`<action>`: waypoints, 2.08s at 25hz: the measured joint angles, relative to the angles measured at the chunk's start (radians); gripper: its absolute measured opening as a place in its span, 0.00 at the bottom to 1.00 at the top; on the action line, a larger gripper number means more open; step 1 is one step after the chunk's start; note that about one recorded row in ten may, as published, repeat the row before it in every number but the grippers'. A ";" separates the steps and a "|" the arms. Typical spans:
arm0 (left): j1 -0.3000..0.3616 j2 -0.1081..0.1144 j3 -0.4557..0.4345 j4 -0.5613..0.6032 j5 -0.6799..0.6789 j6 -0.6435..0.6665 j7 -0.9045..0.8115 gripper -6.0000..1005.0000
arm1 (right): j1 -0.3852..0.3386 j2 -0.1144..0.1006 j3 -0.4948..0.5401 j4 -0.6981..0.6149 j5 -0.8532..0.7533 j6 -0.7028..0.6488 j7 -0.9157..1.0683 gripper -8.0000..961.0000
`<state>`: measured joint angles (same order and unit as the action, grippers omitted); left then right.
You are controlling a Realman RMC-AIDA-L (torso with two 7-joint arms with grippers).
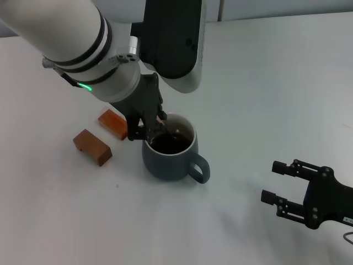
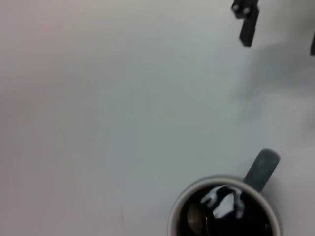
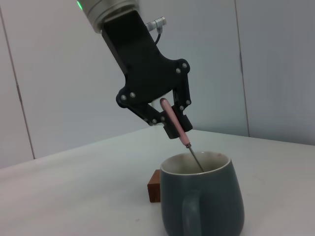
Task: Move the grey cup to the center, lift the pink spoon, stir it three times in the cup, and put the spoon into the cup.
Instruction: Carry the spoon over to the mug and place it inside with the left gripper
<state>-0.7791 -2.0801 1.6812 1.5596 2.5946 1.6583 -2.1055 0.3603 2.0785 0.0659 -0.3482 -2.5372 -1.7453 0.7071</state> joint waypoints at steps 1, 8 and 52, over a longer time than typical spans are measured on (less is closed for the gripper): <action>0.000 0.000 0.000 0.000 0.000 0.000 0.000 0.14 | 0.000 0.000 0.000 0.000 0.000 -0.001 0.000 0.71; -0.018 0.000 -0.010 -0.004 0.023 0.075 -0.024 0.14 | 0.003 0.000 0.000 0.000 0.000 -0.002 0.000 0.71; -0.022 0.000 0.005 -0.073 0.013 -0.037 -0.056 0.14 | 0.001 -0.003 -0.004 -0.009 0.000 -0.015 0.023 0.71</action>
<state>-0.8010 -2.0800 1.6865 1.4863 2.6078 1.6217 -2.1614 0.3617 2.0755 0.0617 -0.3570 -2.5372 -1.7603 0.7302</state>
